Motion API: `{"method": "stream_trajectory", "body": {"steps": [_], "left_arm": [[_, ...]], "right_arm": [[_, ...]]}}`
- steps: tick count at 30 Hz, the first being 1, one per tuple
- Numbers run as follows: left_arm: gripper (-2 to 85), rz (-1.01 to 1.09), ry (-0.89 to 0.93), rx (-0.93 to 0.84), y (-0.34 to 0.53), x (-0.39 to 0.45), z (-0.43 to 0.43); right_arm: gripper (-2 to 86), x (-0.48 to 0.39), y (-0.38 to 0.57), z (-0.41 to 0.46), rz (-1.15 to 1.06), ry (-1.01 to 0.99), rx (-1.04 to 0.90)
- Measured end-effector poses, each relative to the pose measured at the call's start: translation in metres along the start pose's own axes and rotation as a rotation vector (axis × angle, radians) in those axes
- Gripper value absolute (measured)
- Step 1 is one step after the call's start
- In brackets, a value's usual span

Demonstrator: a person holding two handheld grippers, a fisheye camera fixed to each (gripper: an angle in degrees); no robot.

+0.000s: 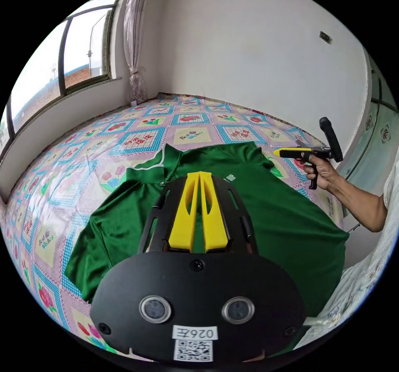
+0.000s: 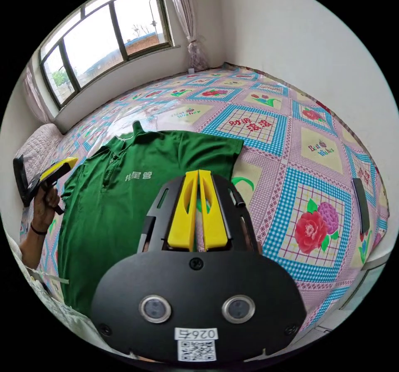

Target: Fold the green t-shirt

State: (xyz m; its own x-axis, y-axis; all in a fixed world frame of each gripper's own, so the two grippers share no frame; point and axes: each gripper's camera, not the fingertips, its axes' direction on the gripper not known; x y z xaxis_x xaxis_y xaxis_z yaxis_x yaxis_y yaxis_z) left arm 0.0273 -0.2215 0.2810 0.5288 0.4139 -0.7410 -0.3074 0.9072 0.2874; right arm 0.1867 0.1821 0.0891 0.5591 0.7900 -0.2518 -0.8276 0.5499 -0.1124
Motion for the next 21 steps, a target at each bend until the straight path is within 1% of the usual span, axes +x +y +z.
{"method": "stream_trajectory", "body": {"steps": [2, 6, 8, 12, 14, 16, 19, 21], "left_arm": [[-1.0, -0.08, -0.067, -0.047, 0.023, 0.002, -0.008], [-1.0, -0.209, -0.087, -0.161, 0.059, -0.008, -0.017], [-1.0, -0.252, -0.08, -0.196, 0.079, -0.012, -0.027], [-1.0, -0.265, -0.119, -0.207, 0.094, -0.013, -0.043], [-1.0, -0.276, -0.12, -0.202, 0.099, -0.017, -0.049], [-1.0, -0.282, -0.115, -0.197, 0.103, -0.022, -0.05], [-1.0, -0.296, -0.11, -0.196, 0.109, -0.032, -0.048], [-1.0, -0.303, -0.102, -0.194, 0.113, -0.037, -0.048]], "right_arm": [[-0.8, 0.01, 0.0, 0.011, 0.057, -0.009, -0.011], [0.0, 0.02, -0.009, 0.028, 0.118, 0.002, -0.015], [3.5, 0.023, -0.019, 0.043, 0.136, 0.0, -0.037], [6.4, 0.023, -0.039, 0.07, 0.152, -0.022, -0.073], [7.6, 0.023, -0.054, 0.088, 0.182, -0.071, -0.087], [8.2, 0.02, -0.064, 0.102, 0.197, -0.074, -0.104], [9.0, 0.008, -0.074, 0.124, 0.205, -0.02, -0.166], [7.9, -0.005, -0.074, 0.129, 0.209, 0.027, -0.168]]}}
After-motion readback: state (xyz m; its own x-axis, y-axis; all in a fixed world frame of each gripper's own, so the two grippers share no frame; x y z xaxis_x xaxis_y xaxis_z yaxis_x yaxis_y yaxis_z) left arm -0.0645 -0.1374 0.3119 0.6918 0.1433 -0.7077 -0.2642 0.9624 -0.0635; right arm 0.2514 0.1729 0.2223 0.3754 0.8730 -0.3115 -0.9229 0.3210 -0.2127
